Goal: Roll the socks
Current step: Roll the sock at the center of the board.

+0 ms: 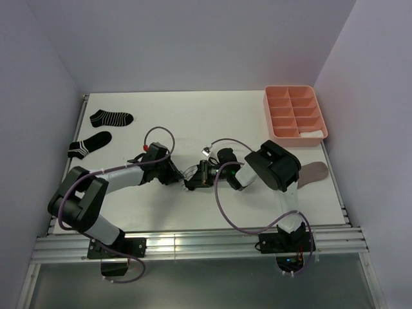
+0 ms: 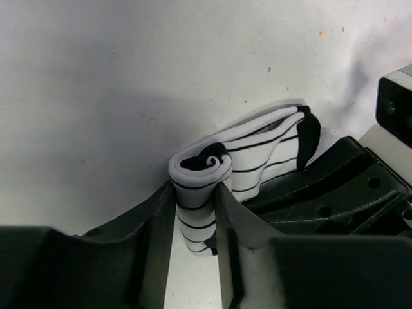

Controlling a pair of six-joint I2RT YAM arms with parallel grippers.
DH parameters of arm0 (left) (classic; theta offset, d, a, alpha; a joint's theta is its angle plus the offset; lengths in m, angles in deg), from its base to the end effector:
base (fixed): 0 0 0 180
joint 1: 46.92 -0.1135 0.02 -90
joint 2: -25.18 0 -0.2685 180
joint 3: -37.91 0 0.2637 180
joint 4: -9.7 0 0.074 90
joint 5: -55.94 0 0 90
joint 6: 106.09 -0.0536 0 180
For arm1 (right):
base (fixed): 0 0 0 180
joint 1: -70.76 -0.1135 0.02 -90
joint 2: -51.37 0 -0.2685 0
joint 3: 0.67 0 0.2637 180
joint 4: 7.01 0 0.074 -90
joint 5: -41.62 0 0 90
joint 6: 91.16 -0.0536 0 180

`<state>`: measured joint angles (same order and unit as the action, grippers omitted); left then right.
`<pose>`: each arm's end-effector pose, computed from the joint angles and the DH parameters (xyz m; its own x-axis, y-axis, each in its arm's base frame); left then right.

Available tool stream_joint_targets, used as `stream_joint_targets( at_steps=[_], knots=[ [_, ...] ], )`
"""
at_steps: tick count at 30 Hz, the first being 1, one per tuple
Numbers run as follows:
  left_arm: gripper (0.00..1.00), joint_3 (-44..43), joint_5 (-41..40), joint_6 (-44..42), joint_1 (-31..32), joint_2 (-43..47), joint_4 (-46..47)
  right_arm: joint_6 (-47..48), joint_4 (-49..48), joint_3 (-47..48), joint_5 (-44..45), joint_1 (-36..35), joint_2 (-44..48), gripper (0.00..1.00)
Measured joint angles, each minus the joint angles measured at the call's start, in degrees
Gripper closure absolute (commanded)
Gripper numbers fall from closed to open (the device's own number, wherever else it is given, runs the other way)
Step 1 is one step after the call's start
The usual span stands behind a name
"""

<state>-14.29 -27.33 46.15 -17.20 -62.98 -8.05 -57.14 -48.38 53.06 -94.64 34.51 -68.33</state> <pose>0.2575 -0.1542 0.1245 -0.8150 -0.5467 -0.1921 -0.3621 0.7393 -0.5677 0.2685 0.2449 0.0597 -0.9658 0.0025 -0.2594 -0.2469 0.2986 0.9219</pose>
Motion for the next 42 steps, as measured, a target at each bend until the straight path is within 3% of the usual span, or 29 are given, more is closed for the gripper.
stream_joint_targets(
  at_steps=[2,5,8,17,18,23,31,42],
  knots=[
    [0.72,-0.98,0.0,-0.09,0.44,-1.03,-0.24,2.38,3.72,0.11,0.85,0.02,1.49,0.82],
    [0.89,-2.82,-0.11,-0.48,0.87,-2.49,-1.2,6.58,10.45,0.92,2.78,-0.04,4.55,0.75],
    [1.0,-5.68,-0.72,-1.36,1.44,-3.89,-3.89,11.1,17.66,1.55,6.58,-0.66,8.37,0.7],
    [1.0,-21.46,-8.68,-5.92,4.5,-10.54,-22.91,24.3,37.64,1.88,32.39,-9.18,24.15,0.61],
    [1.0,-23.17,-9.62,-6.32,4.74,-11.43,-25.22,25.44,38.91,2.08,35.8,-10.86,25.38,0.52],
    [1.0,-30.64,-12.81,-8.57,5.97,-16.15,-33.27,30.29,41.9,3.08,52.26,-19.74,27.87,0.43],
    [1.0,-34.71,-12.9,-9.79,6.27,-19.41,-38.1,36.72,42.99,9.25,67.87,-29.18,23.37,0.43],
    [1.0,-36.98,-12.35,-10.54,6.14,-21.24,-40.37,40.68,43.06,15.96,79.25,-32.89,11.21,0.47]
  ],
)
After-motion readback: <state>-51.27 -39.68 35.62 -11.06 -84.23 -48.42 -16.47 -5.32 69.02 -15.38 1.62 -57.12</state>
